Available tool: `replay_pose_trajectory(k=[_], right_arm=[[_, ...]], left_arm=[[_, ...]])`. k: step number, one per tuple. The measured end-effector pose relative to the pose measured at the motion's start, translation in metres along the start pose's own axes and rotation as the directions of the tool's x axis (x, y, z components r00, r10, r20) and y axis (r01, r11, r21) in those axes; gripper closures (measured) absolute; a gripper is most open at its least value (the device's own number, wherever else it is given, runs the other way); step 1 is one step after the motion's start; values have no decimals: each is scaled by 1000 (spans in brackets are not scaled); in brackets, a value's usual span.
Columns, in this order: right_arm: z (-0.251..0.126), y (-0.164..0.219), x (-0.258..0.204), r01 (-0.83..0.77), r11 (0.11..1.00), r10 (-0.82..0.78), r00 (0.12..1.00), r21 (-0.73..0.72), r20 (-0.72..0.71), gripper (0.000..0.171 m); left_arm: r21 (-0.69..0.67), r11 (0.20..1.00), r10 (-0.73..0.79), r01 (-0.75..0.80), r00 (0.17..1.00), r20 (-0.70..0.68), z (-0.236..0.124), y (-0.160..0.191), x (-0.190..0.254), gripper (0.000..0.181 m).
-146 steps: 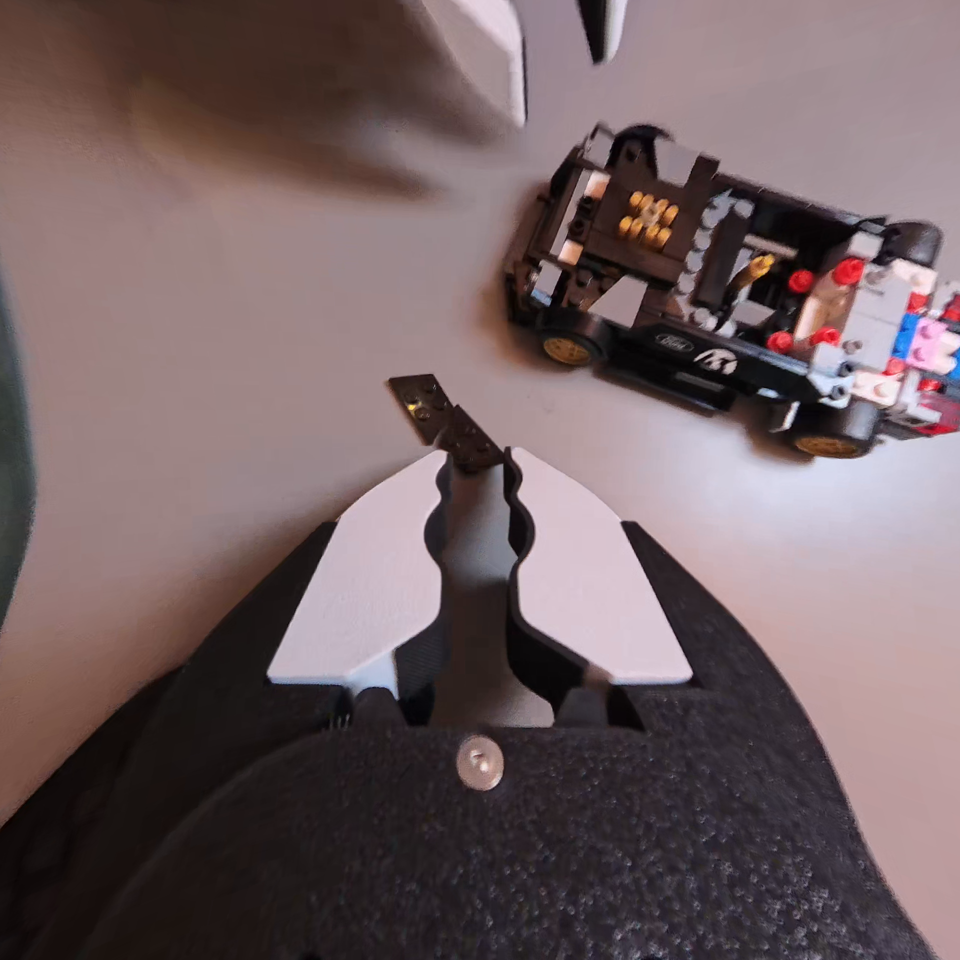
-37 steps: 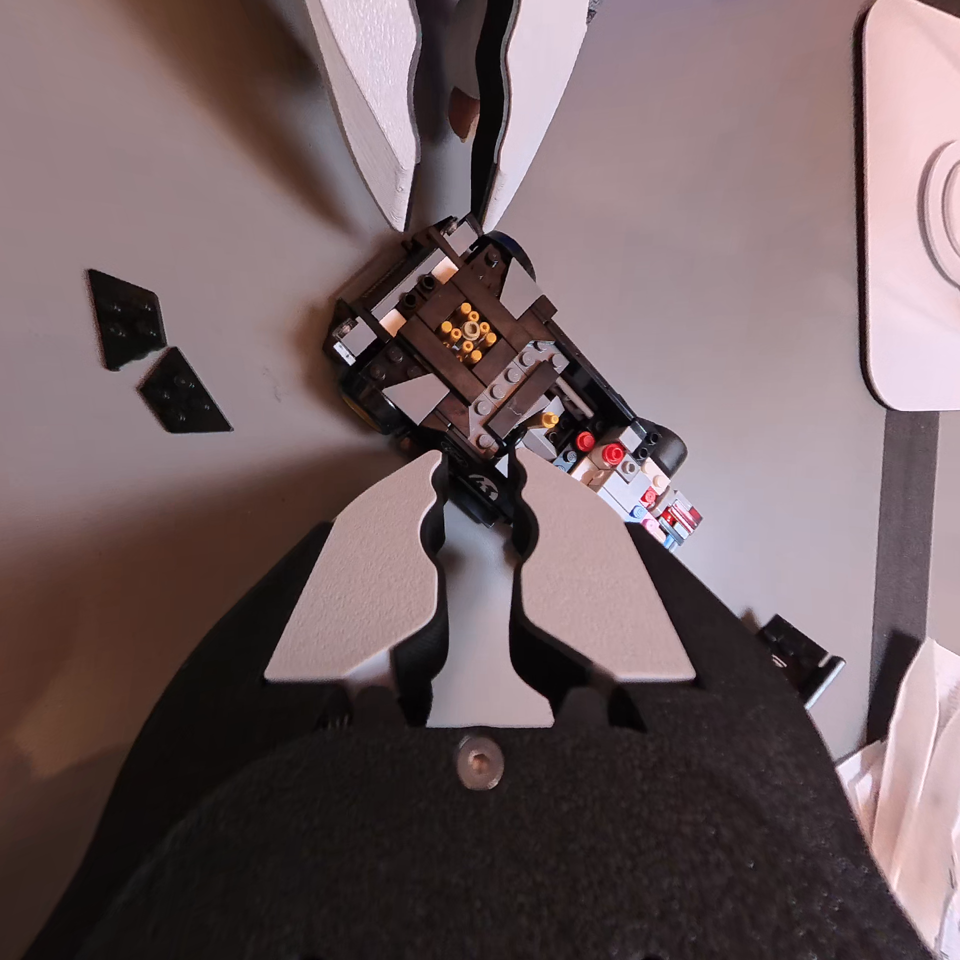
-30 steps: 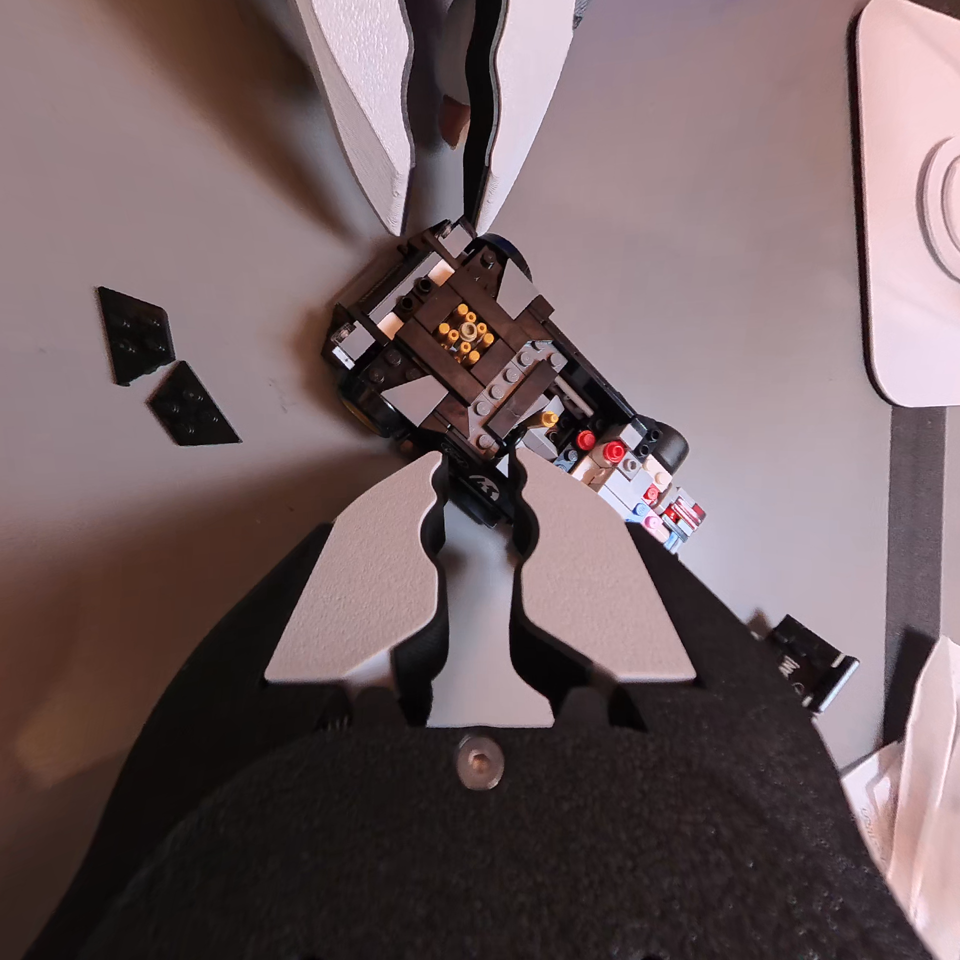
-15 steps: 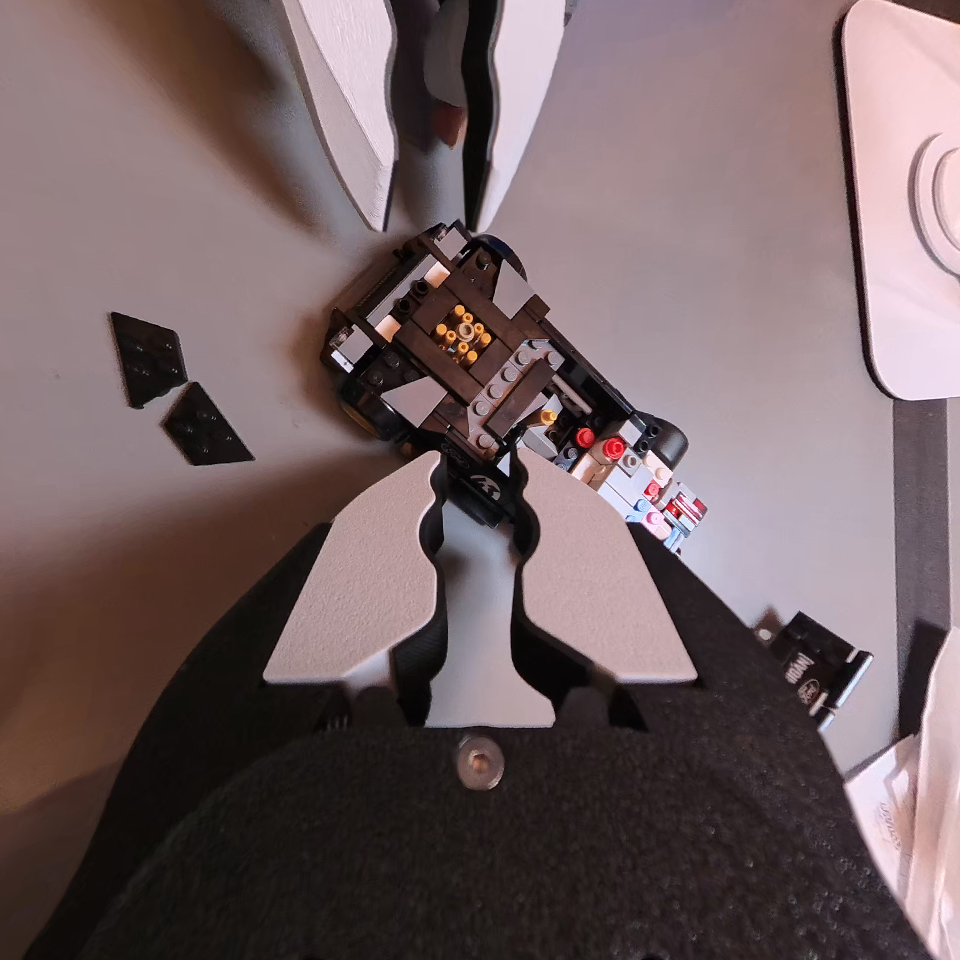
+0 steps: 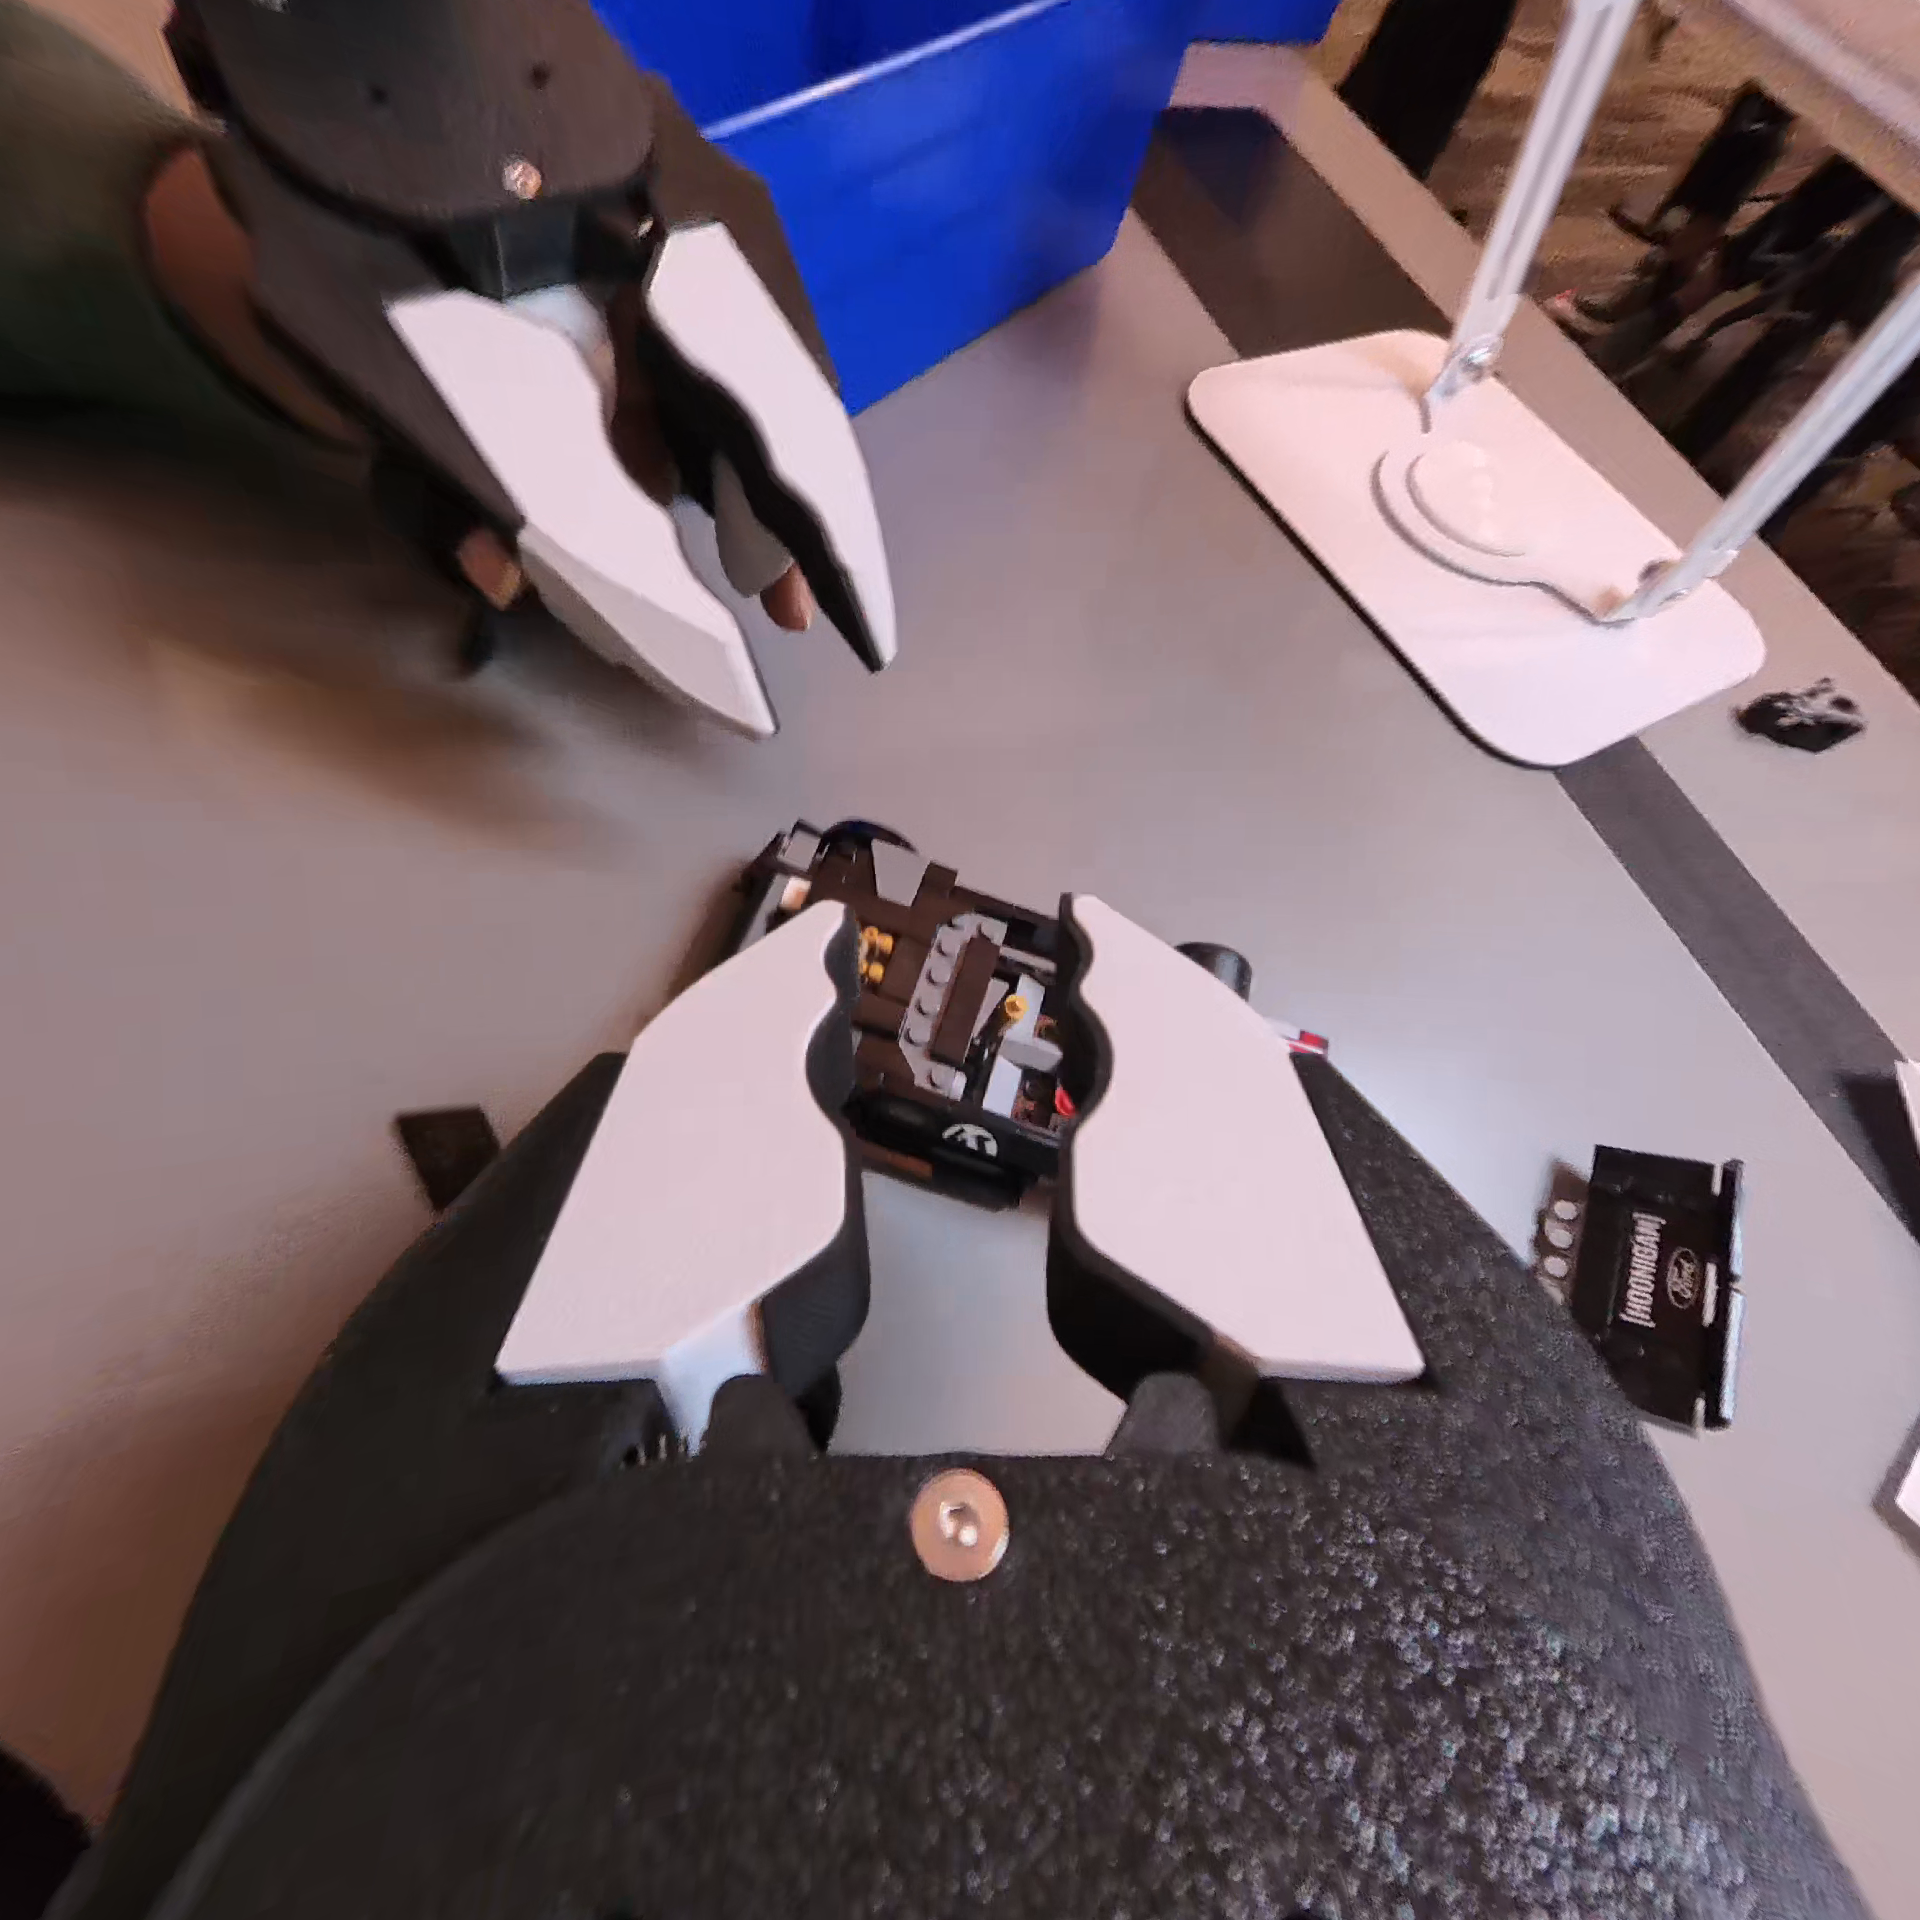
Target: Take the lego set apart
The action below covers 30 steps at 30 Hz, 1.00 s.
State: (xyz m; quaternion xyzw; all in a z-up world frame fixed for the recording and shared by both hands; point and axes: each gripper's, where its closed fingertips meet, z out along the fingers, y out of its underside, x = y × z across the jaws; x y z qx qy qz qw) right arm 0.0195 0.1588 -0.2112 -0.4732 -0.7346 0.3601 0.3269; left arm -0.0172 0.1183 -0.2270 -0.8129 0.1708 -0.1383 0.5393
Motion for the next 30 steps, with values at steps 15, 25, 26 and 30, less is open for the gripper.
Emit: replay_pose_trajectory(k=[15,25,26,30], right_arm=[[16,-11,11,-199,970,227,946,139,-230,142],[10,8,25,-216,965,248,936,150,-250,143],[10,11,25,-213,967,243,936,143,-254,143],[11,17,24,-192,976,212,938,100,-272,143]], left_arm=[[-10,998,58,-58,997,40,2,6,-2,161],[1,1000,30,-30,999,16,5,8,-3,151],[2,1000,30,-30,999,14,5,8,-2,151],[4,999,32,-33,999,21,5,8,-3,150]])
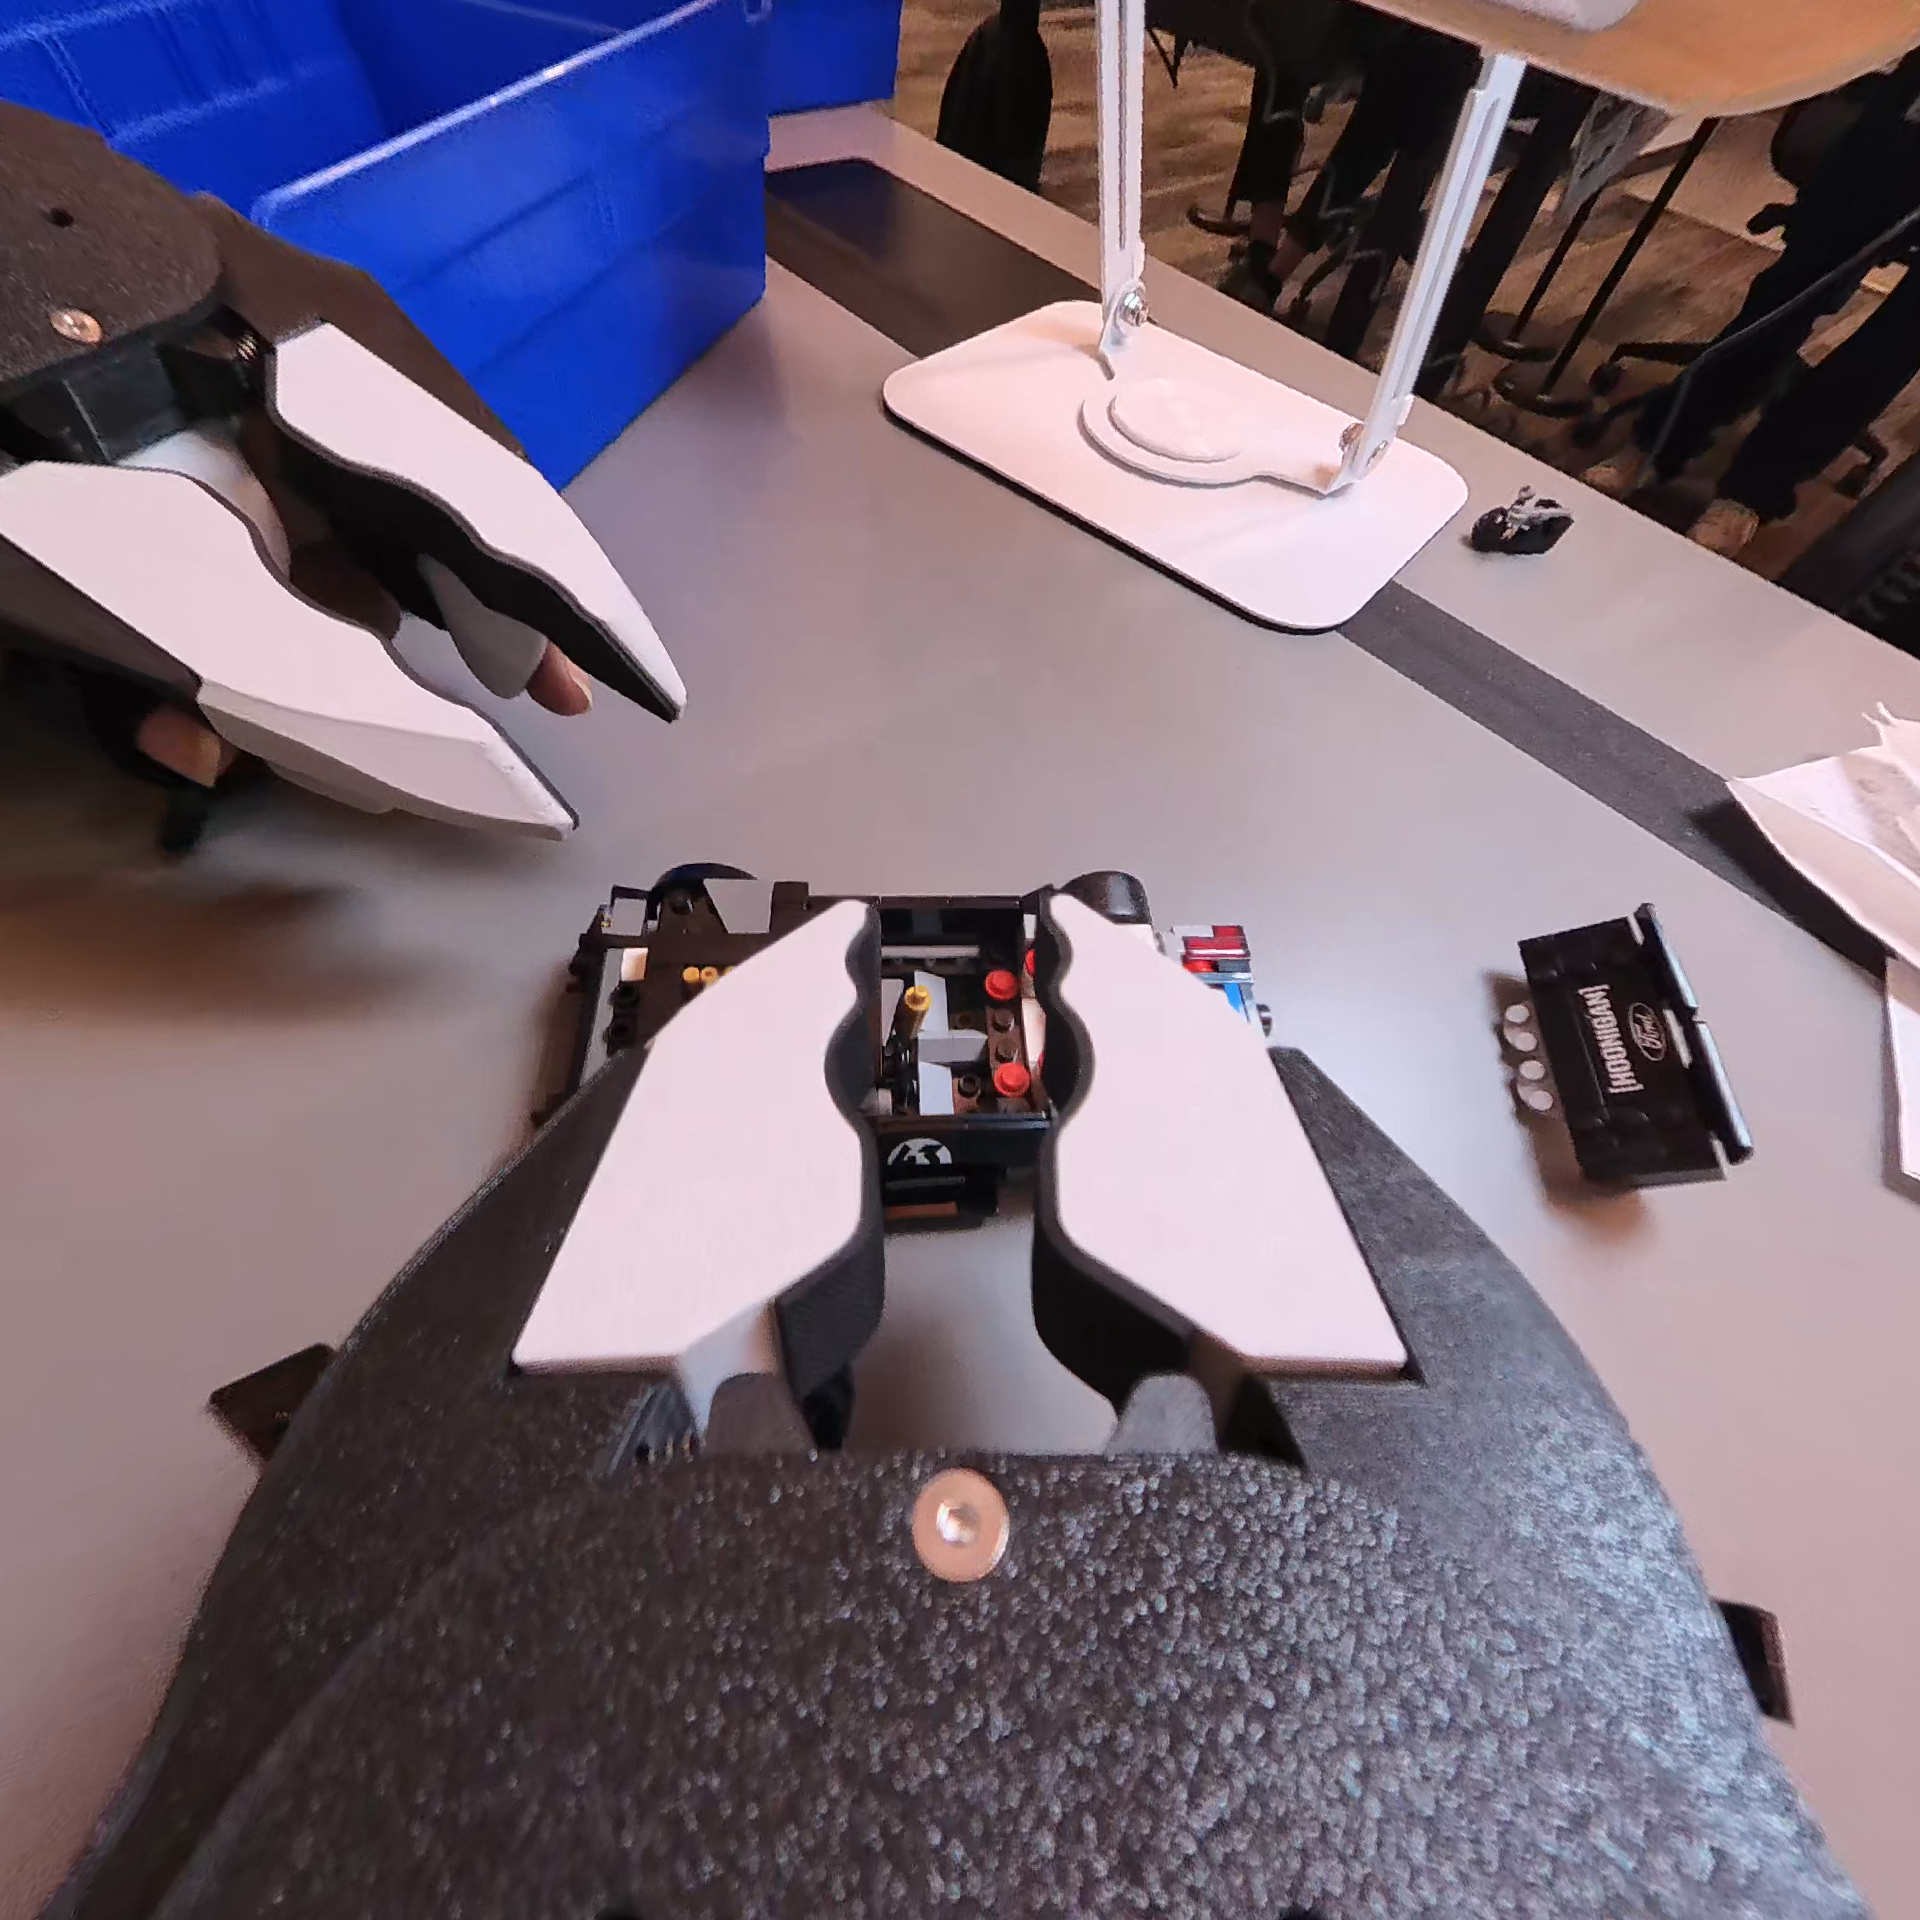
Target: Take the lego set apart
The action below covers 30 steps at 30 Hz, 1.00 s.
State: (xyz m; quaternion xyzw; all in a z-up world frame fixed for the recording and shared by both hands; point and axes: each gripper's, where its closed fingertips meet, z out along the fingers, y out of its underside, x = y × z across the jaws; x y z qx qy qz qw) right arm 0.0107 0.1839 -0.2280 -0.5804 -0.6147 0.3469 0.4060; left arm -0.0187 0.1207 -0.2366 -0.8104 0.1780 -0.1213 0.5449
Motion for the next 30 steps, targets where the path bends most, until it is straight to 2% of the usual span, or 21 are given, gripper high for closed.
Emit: replay_pose_trajectory(k=[3,7,10,13,17,24,28,30], right_arm=[[0,2,-4,14,1000,-14,1000,-27,4,141],[3,11,-6,20,994,-20,1000,-104,5,121],[0,14,-14,11,991,-4,999,-134,52,117],[-2,12,-26,-26,988,44,992,-150,117,117],[1,22,-28,8,977,13,995,-212,98,117],[2,22,-47,16,970,27,984,-242,176,119],[6,26,-49,62,964,-21,988,-260,155,128],[7,26,-51,39,963,5,987,-266,160,132]], left_arm=[[-6,1000,2,-2,1000,13,0,1,-1,149],[-21,1000,16,-16,1000,26,1,3,-2,146],[-39,999,23,-22,1000,19,3,5,0,140],[-55,998,28,-28,1000,9,4,8,2,133],[-78,996,39,-40,999,-11,6,10,5,131],[-133,988,76,-83,996,-55,10,18,14,130],[-156,983,87,-96,994,-64,12,21,16,130],[-153,984,83,-92,994,-66,12,21,16,130]])
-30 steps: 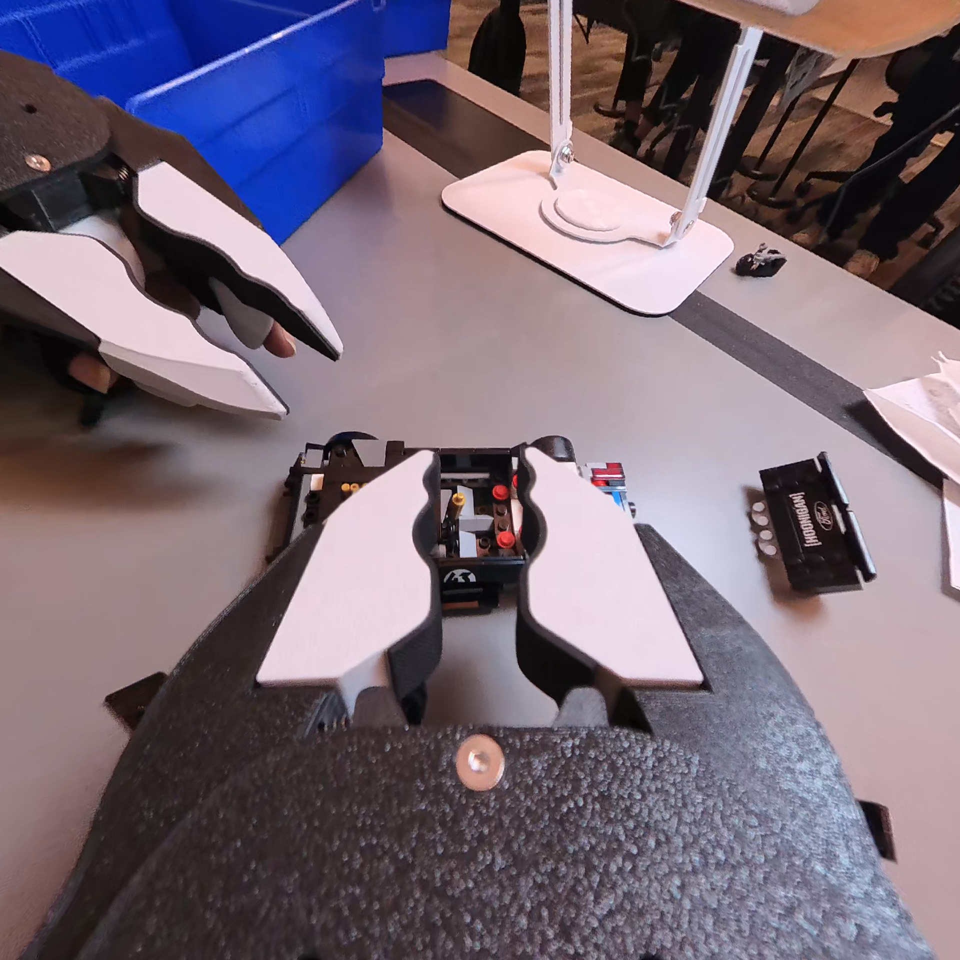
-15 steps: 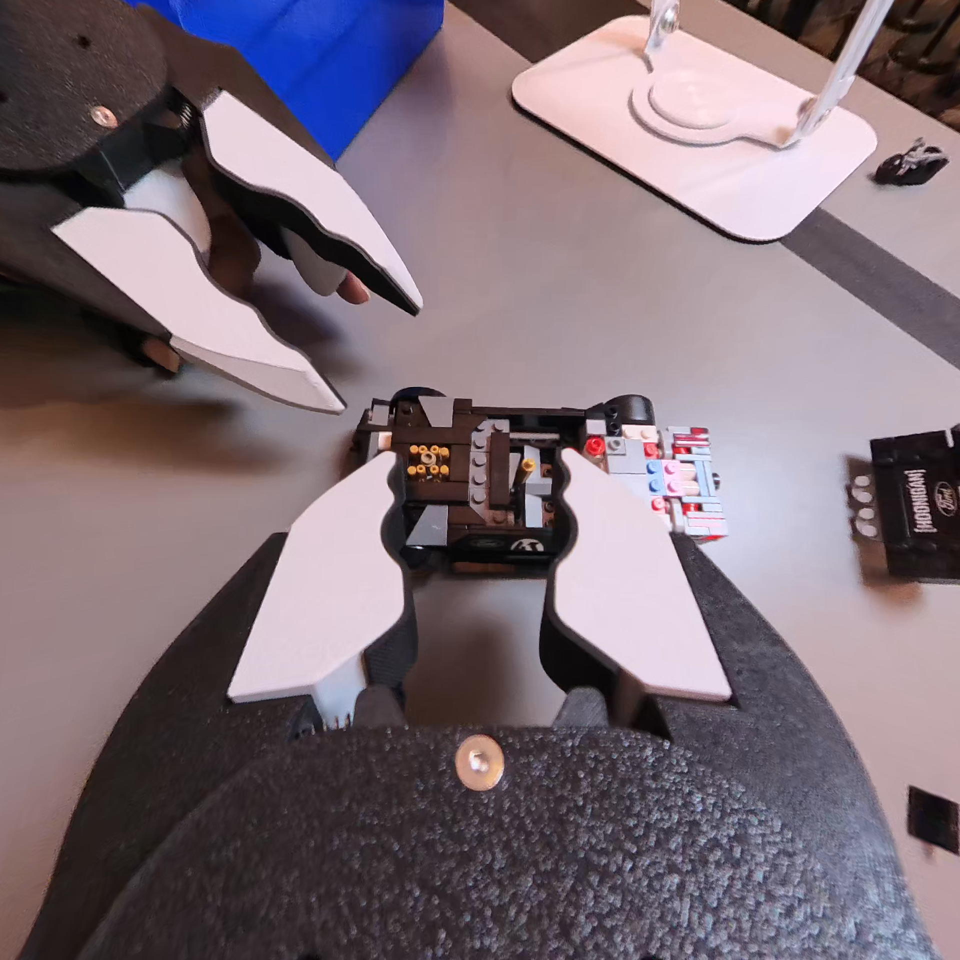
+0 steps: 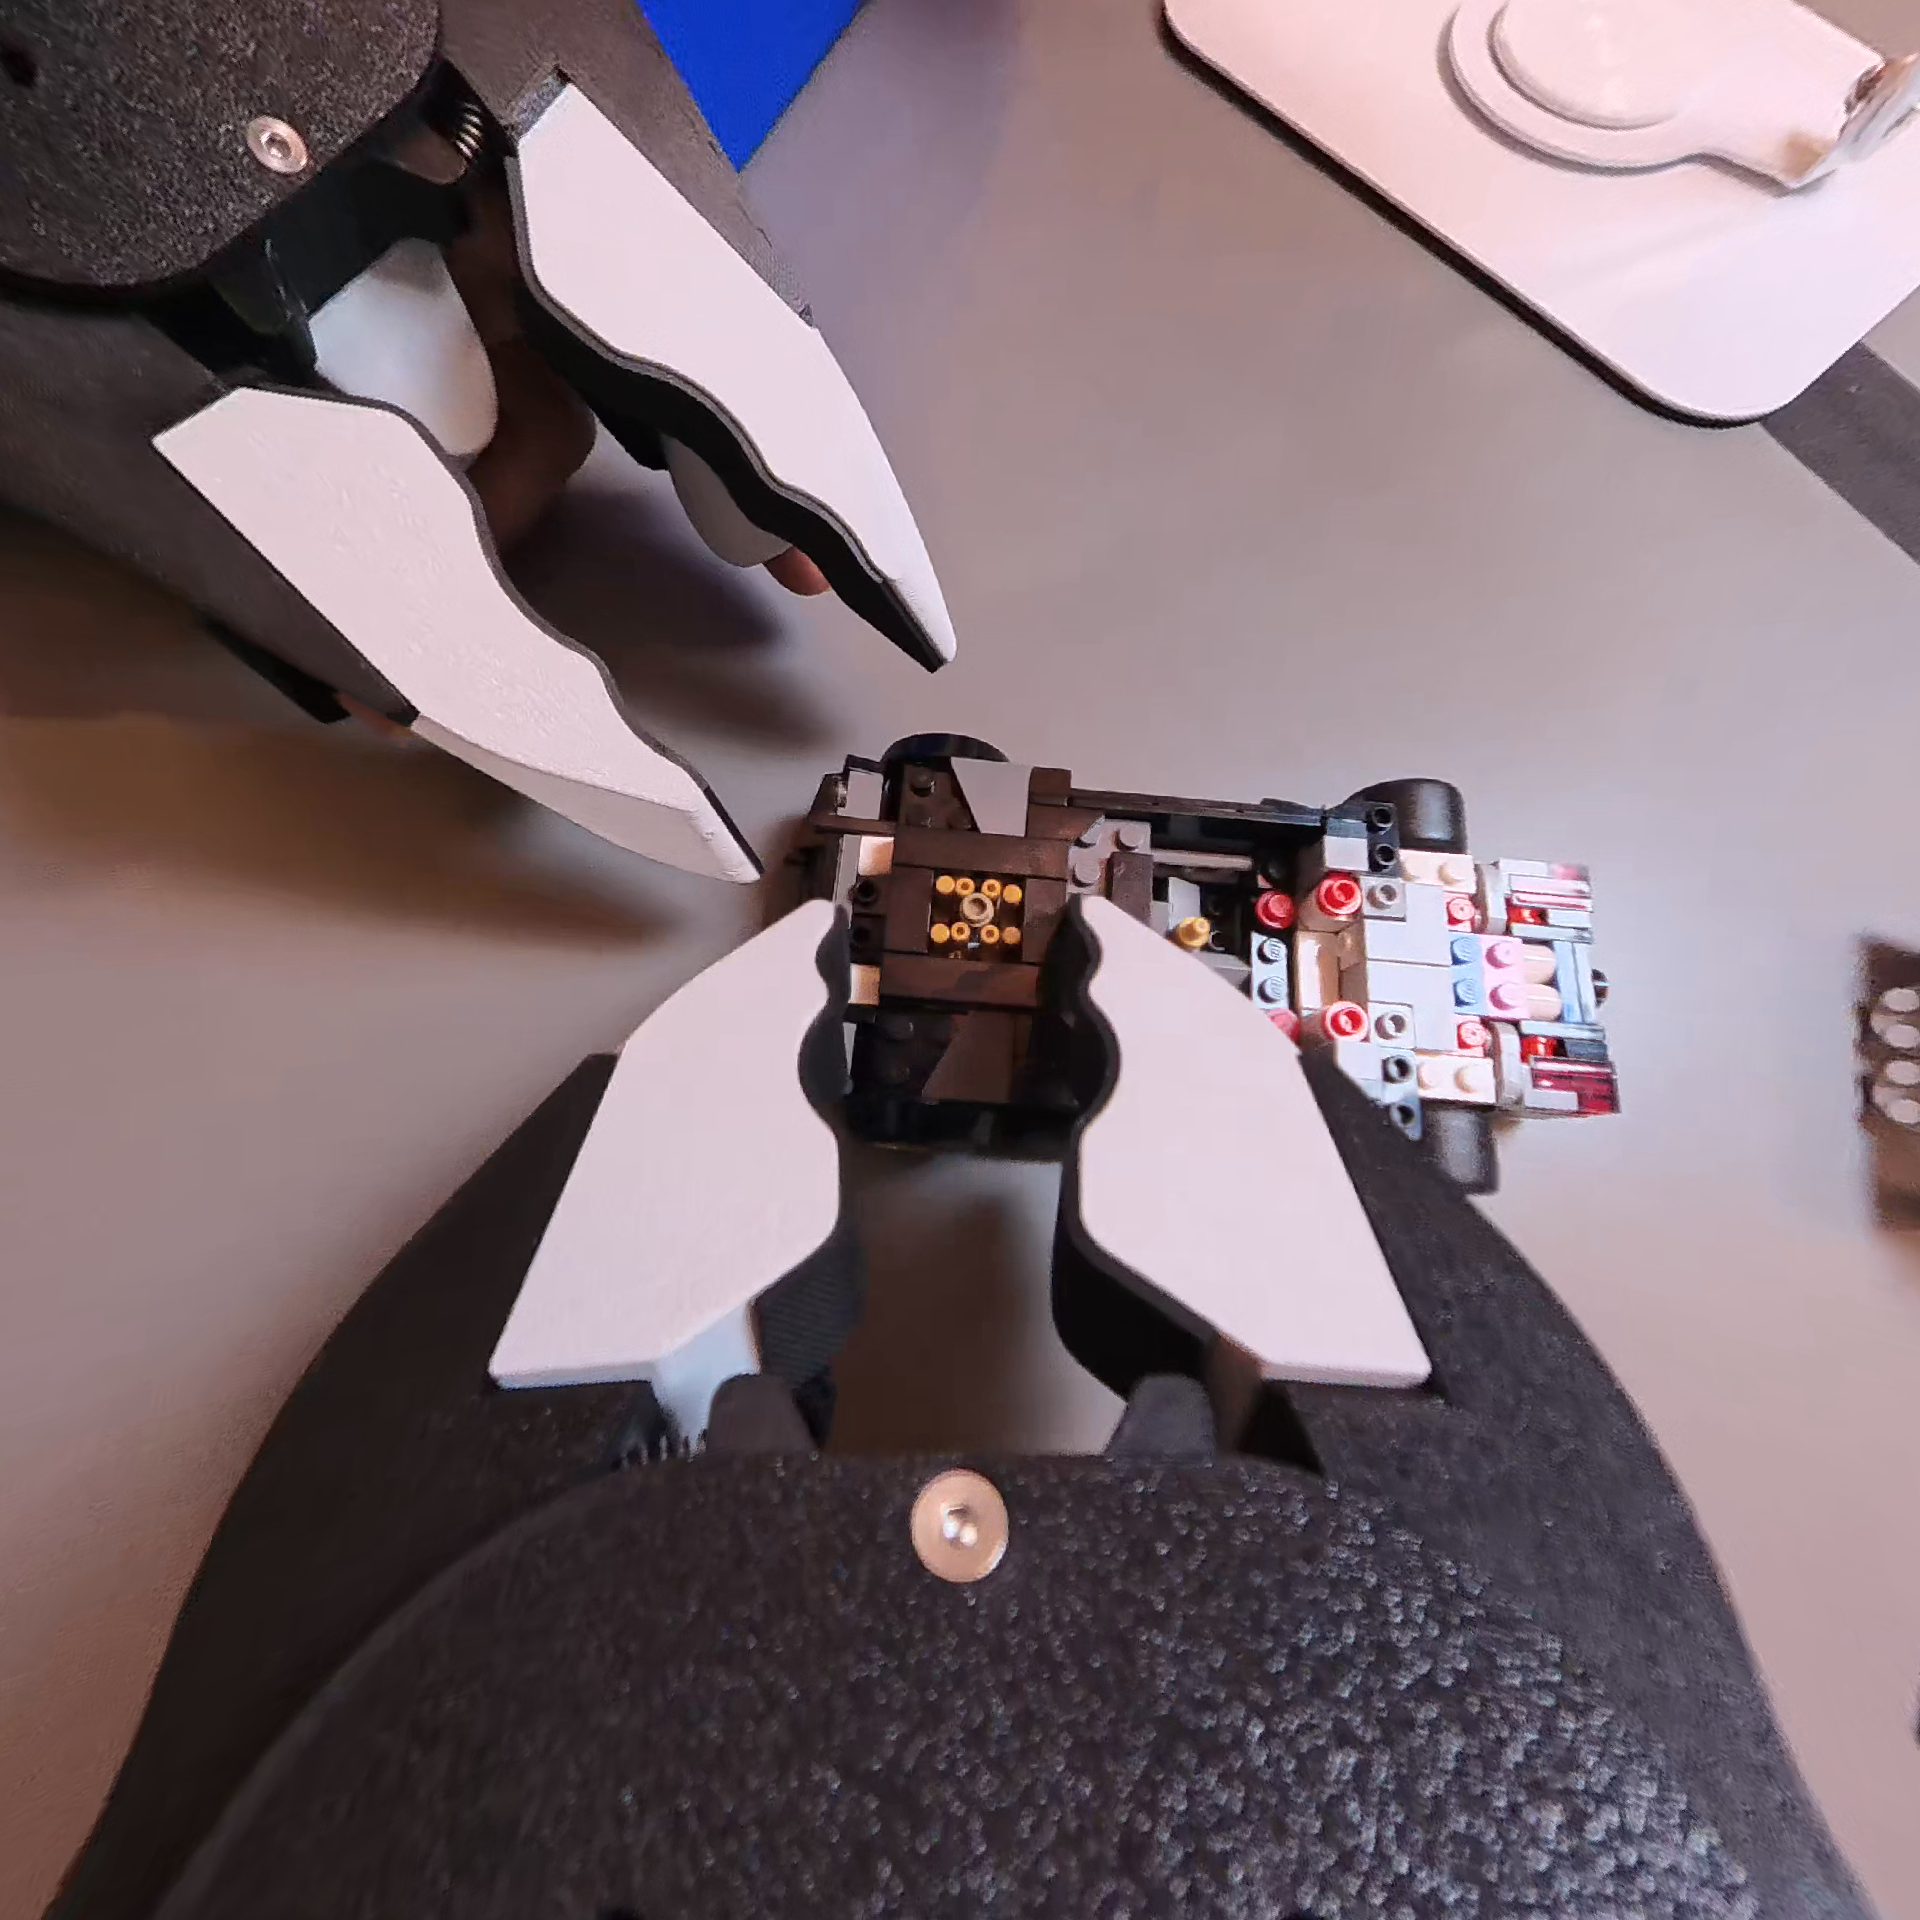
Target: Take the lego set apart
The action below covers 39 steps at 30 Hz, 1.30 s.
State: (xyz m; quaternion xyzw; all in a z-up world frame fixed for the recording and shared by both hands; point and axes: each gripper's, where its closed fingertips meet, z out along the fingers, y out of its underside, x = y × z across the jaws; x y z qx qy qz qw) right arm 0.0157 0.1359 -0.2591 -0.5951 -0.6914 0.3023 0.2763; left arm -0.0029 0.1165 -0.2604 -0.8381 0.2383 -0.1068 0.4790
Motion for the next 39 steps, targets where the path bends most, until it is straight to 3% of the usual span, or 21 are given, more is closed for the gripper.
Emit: replay_pose_trajectory(k=[11,17,28,39], right_arm=[[-1,-1,-23,31,999,-34,991,21,131,138],[-2,0,-32,69,997,-71,984,18,165,138],[-11,7,-41,138,990,-137,962,12,236,137],[-12,5,-43,223,975,-221,958,12,182,136]], left_arm=[[37,999,-18,22,996,-90,-4,-7,13,124],[-45,999,-13,5,983,-183,0,5,31,119],[-69,997,6,-22,972,-236,-5,7,41,129],[-53,999,-4,-10,970,-244,-5,8,38,128]])
